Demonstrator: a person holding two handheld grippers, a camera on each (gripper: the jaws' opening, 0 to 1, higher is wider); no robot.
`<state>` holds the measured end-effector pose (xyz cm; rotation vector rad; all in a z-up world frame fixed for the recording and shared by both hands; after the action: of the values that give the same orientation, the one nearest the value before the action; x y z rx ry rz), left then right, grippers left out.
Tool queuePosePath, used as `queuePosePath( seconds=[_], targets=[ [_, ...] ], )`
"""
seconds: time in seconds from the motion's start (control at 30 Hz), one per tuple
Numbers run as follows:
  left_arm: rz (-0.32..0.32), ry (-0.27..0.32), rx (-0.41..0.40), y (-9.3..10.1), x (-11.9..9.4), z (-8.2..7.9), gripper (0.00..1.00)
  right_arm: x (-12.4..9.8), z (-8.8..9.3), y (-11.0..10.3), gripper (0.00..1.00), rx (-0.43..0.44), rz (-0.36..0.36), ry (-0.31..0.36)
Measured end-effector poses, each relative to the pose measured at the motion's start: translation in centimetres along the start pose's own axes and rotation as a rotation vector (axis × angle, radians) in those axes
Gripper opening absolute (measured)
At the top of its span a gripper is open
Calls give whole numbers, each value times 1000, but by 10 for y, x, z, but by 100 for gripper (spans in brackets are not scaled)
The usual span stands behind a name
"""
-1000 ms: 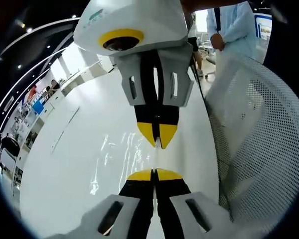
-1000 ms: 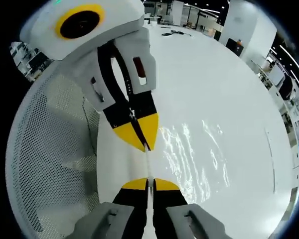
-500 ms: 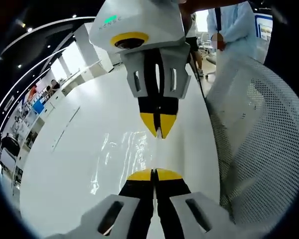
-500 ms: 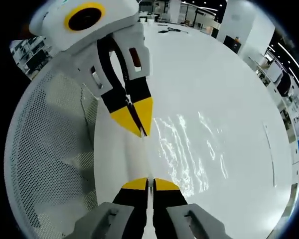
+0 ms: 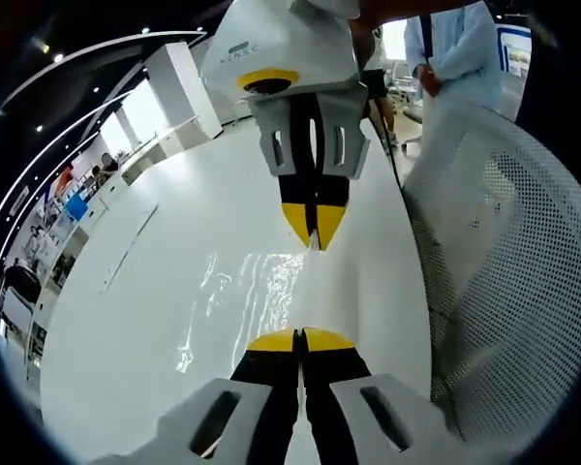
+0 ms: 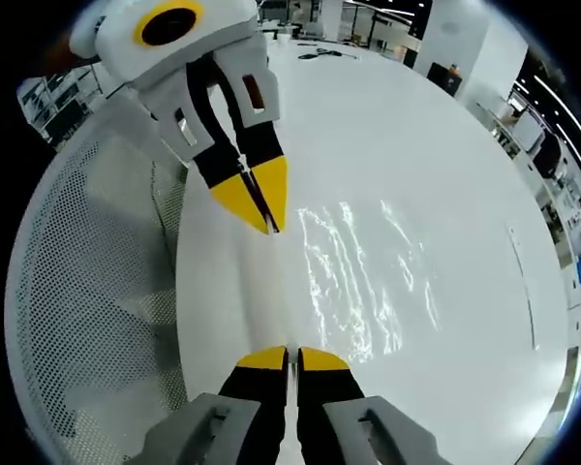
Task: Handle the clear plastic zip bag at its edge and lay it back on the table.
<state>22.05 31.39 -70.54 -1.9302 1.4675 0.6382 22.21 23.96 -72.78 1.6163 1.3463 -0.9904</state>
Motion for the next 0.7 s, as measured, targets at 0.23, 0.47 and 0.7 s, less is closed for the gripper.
queuePosePath(
  seconds=[0.23,0.47,0.7],
  targets=[
    [-3,-2,-3,-2,0,2,0,-1,4,2,0,3,6,-6],
    [-5,0,-6,-3,-1,2,0,-2,9,5,0,12,11,-7],
    [-9,-3,-4,-4,-3,4,0,-2,14,4,0,19,14,-16]
  ],
)
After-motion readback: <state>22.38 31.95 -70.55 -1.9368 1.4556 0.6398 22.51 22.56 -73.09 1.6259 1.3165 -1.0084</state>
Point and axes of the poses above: the point that each gripper's makers call its tool centre point, and the gripper's own axes: x roughly forward along the fingers, y roughly to its right, z roughly out of its underside, the point moved 1 cm from there along -x, roughly backward along the fingers, and after that the axes turned 4 degrees about z, right-handed, at the moved point
